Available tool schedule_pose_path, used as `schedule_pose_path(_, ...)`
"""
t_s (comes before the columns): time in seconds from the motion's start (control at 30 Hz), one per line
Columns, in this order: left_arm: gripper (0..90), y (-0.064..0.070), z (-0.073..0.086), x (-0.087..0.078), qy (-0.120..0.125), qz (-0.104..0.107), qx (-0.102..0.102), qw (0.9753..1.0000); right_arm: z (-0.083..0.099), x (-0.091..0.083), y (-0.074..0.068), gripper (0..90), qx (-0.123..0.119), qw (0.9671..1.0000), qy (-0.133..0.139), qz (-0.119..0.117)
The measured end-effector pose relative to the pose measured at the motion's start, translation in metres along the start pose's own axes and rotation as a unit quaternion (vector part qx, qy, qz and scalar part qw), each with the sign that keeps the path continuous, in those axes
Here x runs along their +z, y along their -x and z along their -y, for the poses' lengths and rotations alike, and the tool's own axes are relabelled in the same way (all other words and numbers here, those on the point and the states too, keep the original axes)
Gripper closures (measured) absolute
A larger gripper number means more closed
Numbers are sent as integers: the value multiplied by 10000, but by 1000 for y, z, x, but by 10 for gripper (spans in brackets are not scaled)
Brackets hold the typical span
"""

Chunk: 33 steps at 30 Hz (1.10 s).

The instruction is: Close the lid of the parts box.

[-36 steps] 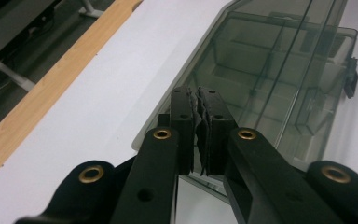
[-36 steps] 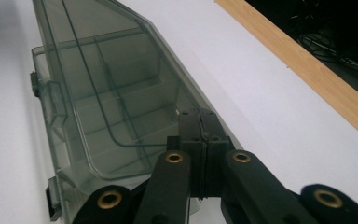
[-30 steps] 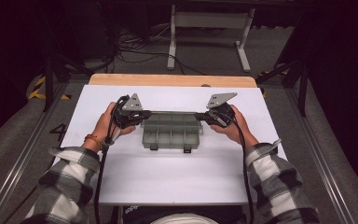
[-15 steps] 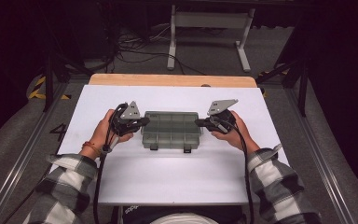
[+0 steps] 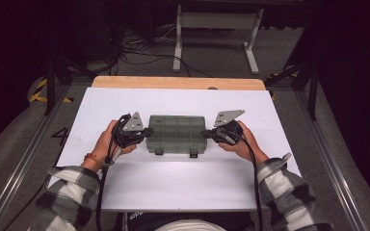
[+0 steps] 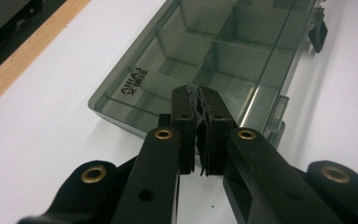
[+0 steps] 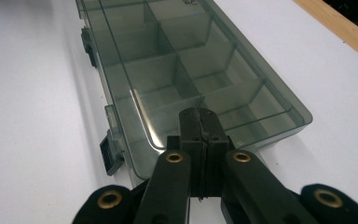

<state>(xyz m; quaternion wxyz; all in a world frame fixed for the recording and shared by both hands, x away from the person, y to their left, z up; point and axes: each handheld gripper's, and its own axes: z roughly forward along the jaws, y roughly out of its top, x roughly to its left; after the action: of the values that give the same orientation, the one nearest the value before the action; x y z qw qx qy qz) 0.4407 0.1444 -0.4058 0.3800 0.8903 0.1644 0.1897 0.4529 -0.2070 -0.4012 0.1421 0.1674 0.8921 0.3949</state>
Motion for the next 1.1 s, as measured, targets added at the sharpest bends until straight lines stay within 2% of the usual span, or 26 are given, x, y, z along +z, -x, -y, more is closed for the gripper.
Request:
schedule_pose_path(0.07,860,1,3,1,25,32,-54,10000,1,0,-1,900,-5,10000,-9,2)
schedule_pose_path(0.3,859,3,8,0,60,45,-56,10000,4,1,-4,900,-1,10000,9,-10)
schedule_pose_path(0.47,857,8,11,3,119,172,-47,9998,7,3,-8,900,43,10000,-1,-42)
schedule_pose_path(0.67,861,10,15,6,163,201,-89,9996,11,3,-11,900,110,9999,66,-49)
schedule_pose_path(0.87,868,13,19,9,213,237,-145,9994,16,3,-14,900,161,9998,144,8)
schedule_pose_path(0.97,879,13,20,10,263,268,-198,9991,17,2,-18,900,86,9998,161,82)
schedule_pose_path(1.1,890,14,21,11,309,232,-193,9991,18,2,-19,900,137,9996,216,93)
